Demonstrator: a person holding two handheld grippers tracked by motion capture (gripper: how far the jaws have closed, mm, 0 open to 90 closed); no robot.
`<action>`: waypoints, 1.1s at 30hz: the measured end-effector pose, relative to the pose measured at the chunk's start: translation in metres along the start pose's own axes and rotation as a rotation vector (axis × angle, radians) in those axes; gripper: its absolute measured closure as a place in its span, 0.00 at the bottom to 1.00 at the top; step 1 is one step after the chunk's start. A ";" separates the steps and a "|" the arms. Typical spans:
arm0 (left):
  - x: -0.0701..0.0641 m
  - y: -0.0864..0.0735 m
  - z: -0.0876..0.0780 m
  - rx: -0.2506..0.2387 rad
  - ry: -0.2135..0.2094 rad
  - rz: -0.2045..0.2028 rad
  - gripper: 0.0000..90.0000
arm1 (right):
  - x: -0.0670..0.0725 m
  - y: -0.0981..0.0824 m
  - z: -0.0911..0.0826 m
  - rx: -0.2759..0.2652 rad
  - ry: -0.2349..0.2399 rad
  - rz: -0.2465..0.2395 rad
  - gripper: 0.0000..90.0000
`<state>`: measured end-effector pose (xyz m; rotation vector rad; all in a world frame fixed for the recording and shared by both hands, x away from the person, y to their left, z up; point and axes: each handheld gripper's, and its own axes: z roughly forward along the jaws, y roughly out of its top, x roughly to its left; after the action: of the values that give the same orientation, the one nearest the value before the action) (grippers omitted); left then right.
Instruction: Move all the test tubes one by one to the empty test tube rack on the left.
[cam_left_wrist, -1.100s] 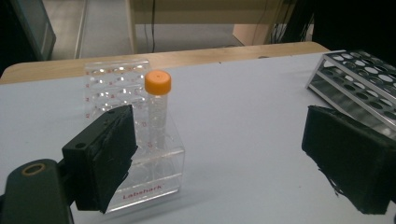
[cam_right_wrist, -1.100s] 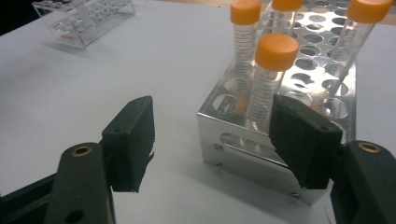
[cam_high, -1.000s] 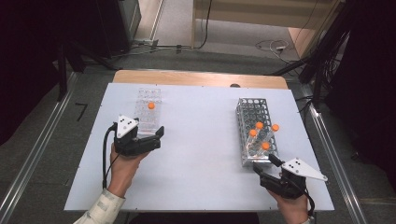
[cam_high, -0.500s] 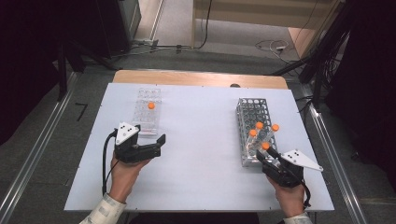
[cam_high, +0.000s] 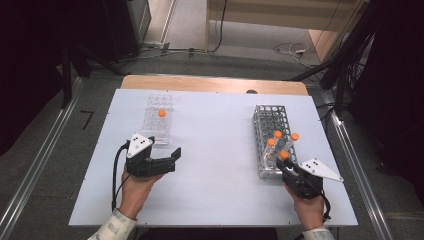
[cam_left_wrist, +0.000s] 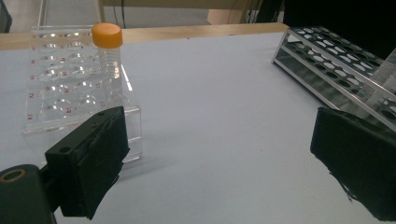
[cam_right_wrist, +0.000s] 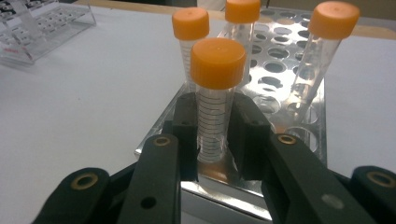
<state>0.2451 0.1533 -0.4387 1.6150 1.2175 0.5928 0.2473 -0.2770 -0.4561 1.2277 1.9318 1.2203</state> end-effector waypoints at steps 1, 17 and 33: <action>0.000 0.000 0.000 0.000 -0.001 -0.001 0.05 | 0.000 0.002 -0.001 -0.004 -0.001 0.005 0.79; -0.001 0.001 -0.002 -0.004 -0.011 0.000 0.05 | 0.015 0.032 -0.032 -0.135 -0.003 -0.040 0.80; -0.004 0.001 -0.004 -0.011 -0.035 -0.009 0.06 | 0.052 0.041 -0.024 -0.135 0.119 -0.083 0.80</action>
<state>0.2406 0.1517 -0.4353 1.6033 1.1933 0.5617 0.2219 -0.2324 -0.4077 1.0173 1.9292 1.3830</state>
